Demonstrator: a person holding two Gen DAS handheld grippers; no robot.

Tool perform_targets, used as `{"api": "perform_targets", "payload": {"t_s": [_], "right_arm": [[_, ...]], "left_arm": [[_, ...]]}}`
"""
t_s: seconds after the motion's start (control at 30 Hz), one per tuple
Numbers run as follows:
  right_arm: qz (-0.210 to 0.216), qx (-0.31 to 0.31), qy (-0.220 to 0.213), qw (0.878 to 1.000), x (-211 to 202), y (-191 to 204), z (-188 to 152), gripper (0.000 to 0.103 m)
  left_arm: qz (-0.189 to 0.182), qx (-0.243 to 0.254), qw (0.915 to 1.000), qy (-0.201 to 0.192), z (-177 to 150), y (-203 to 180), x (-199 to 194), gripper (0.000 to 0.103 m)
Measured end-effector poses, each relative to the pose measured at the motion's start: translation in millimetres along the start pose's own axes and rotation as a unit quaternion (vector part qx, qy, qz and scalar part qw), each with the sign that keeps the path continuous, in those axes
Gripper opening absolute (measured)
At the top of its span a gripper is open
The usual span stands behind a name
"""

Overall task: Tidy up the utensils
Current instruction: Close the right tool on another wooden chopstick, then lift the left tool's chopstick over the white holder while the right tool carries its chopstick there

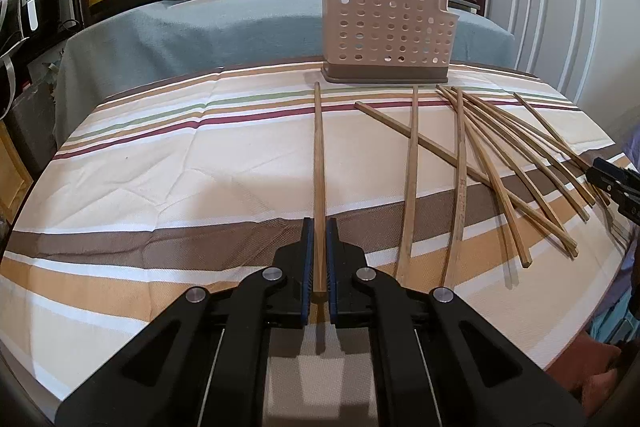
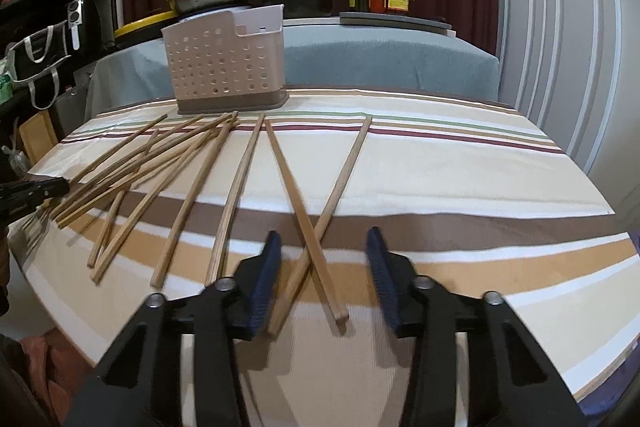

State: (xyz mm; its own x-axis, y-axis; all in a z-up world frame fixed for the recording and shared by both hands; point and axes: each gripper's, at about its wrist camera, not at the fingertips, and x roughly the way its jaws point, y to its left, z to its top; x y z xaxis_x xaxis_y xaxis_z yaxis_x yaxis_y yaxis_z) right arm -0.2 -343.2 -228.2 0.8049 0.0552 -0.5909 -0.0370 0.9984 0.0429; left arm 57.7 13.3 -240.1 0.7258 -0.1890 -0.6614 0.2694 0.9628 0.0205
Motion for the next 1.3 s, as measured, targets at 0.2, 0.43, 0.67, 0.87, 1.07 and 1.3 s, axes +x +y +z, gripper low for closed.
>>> {"api": "perform_targets", "payload": {"t_s": [0.2,0.43,0.67,0.87,1.07,1.3], "right_arm": [[0.011,0.003,-0.020,1.000,-8.8,-0.7,-5.4,0.020],[0.014,-0.021,-0.032,0.999,-12.7,9.7,-5.3,0.010],[0.012,-0.045,-0.037,0.998,-14.6,20.3,-4.3,0.007],[0.015,-0.049,-0.021,0.998,-7.4,23.5,-9.2,0.007],[0.011,-0.048,-0.022,0.999,-8.5,25.6,-12.7,0.007],[0.011,-0.038,-0.030,0.999,-12.6,23.2,-16.3,0.012]], "left_arm": [[0.000,-0.001,1.0000,0.000,-0.1,1.0,-0.5,0.006],[0.001,-0.002,1.0000,-0.001,-0.2,1.7,-1.0,0.006],[0.001,-0.004,1.0000,-0.004,-0.6,1.6,-1.9,0.006],[0.001,-0.006,1.0000,-0.006,-1.7,0.8,-2.9,0.006],[0.002,-0.006,1.0000,-0.006,-1.9,0.7,-2.9,0.006],[0.002,-0.007,0.9999,-0.007,-2.2,0.7,-3.5,0.006]]}}
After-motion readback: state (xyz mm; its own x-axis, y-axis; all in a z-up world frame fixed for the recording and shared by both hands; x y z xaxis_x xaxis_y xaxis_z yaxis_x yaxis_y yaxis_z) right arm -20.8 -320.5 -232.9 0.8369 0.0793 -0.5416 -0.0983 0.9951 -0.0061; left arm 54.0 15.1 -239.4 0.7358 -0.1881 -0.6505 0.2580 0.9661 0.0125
